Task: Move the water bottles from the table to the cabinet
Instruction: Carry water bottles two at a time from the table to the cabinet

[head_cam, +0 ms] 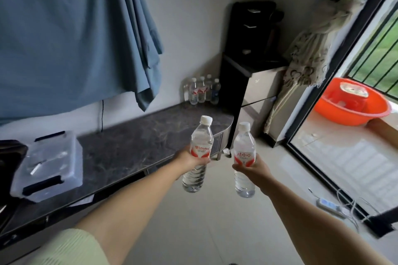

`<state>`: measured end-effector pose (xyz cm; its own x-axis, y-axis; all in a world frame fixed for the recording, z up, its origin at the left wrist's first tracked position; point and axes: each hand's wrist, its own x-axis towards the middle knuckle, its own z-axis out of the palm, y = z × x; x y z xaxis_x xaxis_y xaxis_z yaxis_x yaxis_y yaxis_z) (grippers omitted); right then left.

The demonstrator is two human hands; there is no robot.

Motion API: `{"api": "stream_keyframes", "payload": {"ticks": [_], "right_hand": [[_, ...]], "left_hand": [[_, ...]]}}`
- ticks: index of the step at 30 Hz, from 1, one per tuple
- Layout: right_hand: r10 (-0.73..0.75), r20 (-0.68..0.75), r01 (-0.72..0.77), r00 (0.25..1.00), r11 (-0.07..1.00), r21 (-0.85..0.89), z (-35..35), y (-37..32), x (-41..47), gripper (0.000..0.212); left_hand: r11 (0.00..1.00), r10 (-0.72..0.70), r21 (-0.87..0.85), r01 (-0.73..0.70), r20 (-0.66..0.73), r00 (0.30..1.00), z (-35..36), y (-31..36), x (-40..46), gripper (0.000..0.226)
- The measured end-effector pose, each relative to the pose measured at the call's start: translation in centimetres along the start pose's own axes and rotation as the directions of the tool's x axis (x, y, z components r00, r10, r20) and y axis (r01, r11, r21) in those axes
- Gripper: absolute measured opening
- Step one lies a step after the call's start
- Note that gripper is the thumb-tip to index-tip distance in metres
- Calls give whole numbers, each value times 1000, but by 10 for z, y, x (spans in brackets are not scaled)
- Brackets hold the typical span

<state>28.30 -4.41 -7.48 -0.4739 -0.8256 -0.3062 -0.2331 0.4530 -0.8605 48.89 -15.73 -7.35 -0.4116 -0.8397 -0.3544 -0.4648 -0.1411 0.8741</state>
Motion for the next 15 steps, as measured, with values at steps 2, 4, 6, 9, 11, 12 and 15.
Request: {"api": "stream_keyframes", "payload": {"ticks": [2, 4, 6, 9, 11, 12, 15], "right_hand": [[6, 3, -6, 1000, 1000, 0, 4, -6, 26, 49], [21, 15, -21, 1000, 1000, 0, 9, -10, 56, 48], [24, 48, -24, 999, 1000, -1, 11, -15, 89, 49], [21, 88, -19, 996, 1000, -22, 12, -22, 140, 52], [36, 93, -32, 995, 998, -47, 7, -30, 183, 54], [39, 98, -34, 994, 998, -51, 4, -35, 202, 52], [18, 85, -10, 996, 996, -89, -8, -55, 266, 51]], "left_hand": [[999, -31, 15, 30, 16, 999, -4, 1, 25, 35], [997, -70, 16, 70, 6, 998, -5, 2, 55, 38], [995, -98, 26, 98, -7, 995, -6, 5, 86, 41], [993, -110, 37, 111, -15, 994, -9, 14, 132, 45], [990, -133, 38, 134, -29, 991, -10, 25, 168, 49], [989, -142, 34, 144, -40, 989, -12, 32, 184, 46], [984, -175, 22, 177, -84, 981, -19, 56, 237, 37]]}}
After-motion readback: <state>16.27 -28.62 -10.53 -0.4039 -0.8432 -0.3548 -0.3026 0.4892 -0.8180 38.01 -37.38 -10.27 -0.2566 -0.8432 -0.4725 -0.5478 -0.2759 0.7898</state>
